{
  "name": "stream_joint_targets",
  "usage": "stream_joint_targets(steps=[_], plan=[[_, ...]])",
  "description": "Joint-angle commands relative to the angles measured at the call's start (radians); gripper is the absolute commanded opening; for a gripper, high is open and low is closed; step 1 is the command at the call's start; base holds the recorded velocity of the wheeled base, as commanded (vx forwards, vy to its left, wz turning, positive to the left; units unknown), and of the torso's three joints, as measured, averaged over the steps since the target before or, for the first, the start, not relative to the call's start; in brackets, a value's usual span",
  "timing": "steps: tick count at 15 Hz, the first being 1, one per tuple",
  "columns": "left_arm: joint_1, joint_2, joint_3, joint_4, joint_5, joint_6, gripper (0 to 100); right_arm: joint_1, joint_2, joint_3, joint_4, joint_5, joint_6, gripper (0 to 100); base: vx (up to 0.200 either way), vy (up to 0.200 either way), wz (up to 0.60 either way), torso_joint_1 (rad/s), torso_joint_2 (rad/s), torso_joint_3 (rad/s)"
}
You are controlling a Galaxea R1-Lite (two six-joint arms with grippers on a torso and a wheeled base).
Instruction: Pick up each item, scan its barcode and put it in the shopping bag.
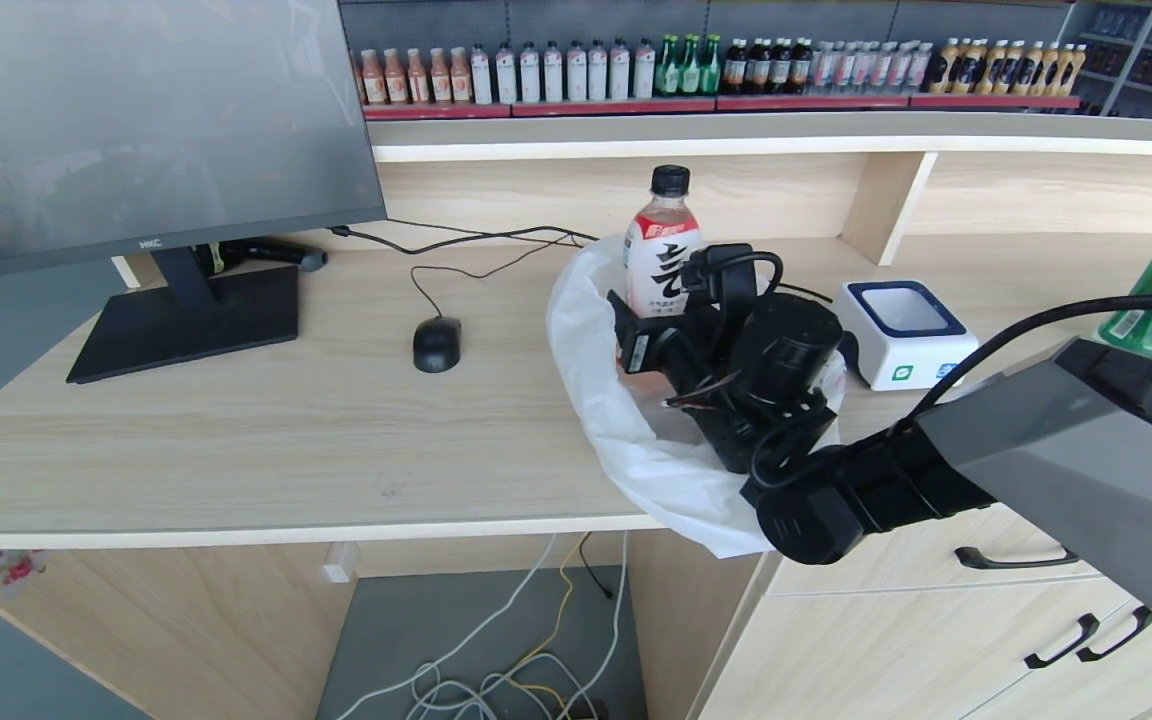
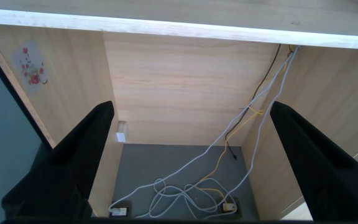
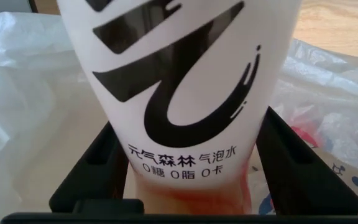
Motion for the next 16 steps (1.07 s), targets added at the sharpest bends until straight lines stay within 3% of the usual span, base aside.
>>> stream_joint_targets(steps=[1,16], plan=[[0.000,0.000,0.000,0.000,0.000,0.000,100,0.001,0.002,0.000,-0.006,0.000,0.000,100,0.000,0.000,0.00,0.000,0.00,0.000],[0.000,0.000,0.000,0.000,0.000,0.000,100,0.005,-0.110,0.065,-0.005,0.000,-0.002,100,0.000,0.000,0.00,0.000,0.00,0.000]])
